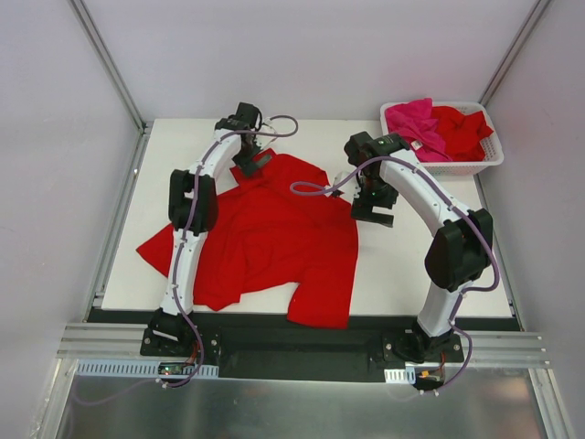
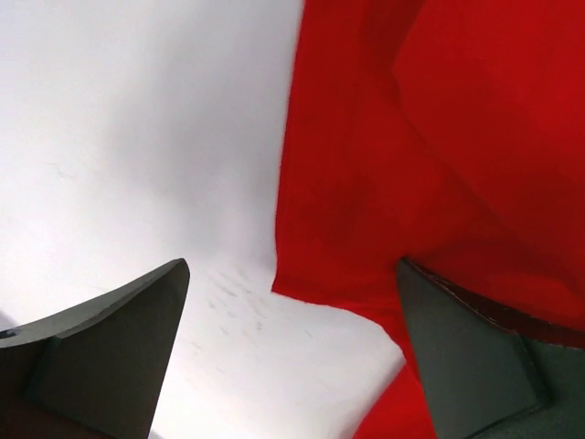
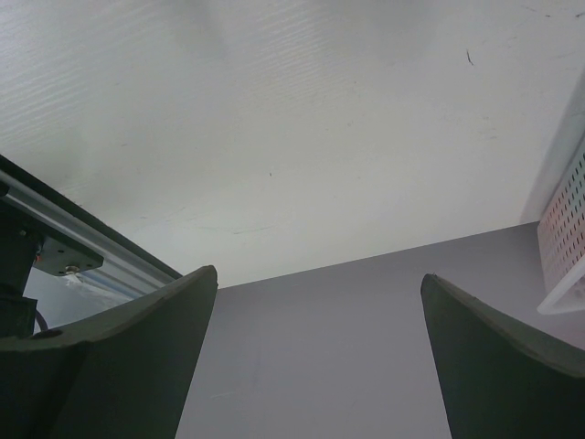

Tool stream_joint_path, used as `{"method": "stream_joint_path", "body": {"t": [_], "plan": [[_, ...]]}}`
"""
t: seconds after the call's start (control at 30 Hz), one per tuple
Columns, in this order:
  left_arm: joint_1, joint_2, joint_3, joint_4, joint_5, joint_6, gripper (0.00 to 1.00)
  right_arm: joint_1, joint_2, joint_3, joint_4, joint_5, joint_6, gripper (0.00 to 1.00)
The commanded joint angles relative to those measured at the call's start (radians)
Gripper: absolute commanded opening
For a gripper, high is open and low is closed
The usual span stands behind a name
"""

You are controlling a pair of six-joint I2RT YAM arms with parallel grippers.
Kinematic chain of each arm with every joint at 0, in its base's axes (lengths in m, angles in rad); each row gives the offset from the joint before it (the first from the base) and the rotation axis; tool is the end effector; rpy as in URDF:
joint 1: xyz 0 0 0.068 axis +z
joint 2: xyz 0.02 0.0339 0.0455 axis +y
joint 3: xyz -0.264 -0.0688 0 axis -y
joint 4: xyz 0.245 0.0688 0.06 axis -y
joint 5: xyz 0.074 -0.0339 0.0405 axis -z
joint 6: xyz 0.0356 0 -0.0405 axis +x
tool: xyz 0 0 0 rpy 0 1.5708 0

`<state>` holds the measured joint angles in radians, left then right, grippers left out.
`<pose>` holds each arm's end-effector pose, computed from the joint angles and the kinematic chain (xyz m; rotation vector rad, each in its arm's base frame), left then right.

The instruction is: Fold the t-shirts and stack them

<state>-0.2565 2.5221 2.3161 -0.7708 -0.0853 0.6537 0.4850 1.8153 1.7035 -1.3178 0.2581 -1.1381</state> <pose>0.5311 -0.1362 0.1847 1.0967 2.3172 0.2620 0.3133 0.1548 0.2946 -2.1996 2.1261 -0.4454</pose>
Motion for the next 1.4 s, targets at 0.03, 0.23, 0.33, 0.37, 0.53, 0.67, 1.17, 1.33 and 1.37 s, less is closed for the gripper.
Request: {"method": "stream_joint_path", "body": {"t": [0.03, 0.23, 0.33, 0.37, 0.53, 0.67, 1.17, 1.33, 1.37], "plan": [[0.002, 0.041, -0.030, 0.082, -0.140, 0.109, 0.97, 0.006, -0.010, 0.004, -0.138, 0.009, -0.003, 0.96], [0.011, 0.069, -0.030, 0.218, -0.269, 0.198, 0.97, 0.007, -0.010, 0.001, -0.141, 0.000, -0.003, 0.96], [0.013, 0.076, -0.038, 0.292, -0.326, 0.227, 0.97, 0.006, -0.011, -0.002, -0.144, -0.005, -0.002, 0.96], [0.011, 0.083, -0.038, 0.339, -0.340, 0.239, 0.97, 0.006, -0.013, -0.004, -0.147, -0.005, -0.002, 0.96], [0.011, 0.106, -0.038, 0.527, -0.444, 0.296, 0.96, 0.007, -0.019, -0.016, -0.147, -0.008, -0.003, 0.96], [0.013, 0.133, -0.038, 0.677, -0.530, 0.377, 0.95, 0.006, -0.022, -0.018, -0.152, -0.011, -0.003, 0.96], [0.063, 0.098, -0.052, 1.065, -0.752, 0.546, 0.95, 0.015, -0.010, -0.010, -0.159, -0.020, -0.005, 0.96], [0.094, 0.008, -0.086, 1.003, -0.781, 0.442, 0.95, 0.023, 0.002, -0.005, -0.161, -0.023, -0.008, 0.96], [0.094, -0.018, -0.095, 0.917, -0.762, 0.398, 0.95, 0.023, 0.003, -0.004, -0.161, -0.023, -0.008, 0.96]]}}
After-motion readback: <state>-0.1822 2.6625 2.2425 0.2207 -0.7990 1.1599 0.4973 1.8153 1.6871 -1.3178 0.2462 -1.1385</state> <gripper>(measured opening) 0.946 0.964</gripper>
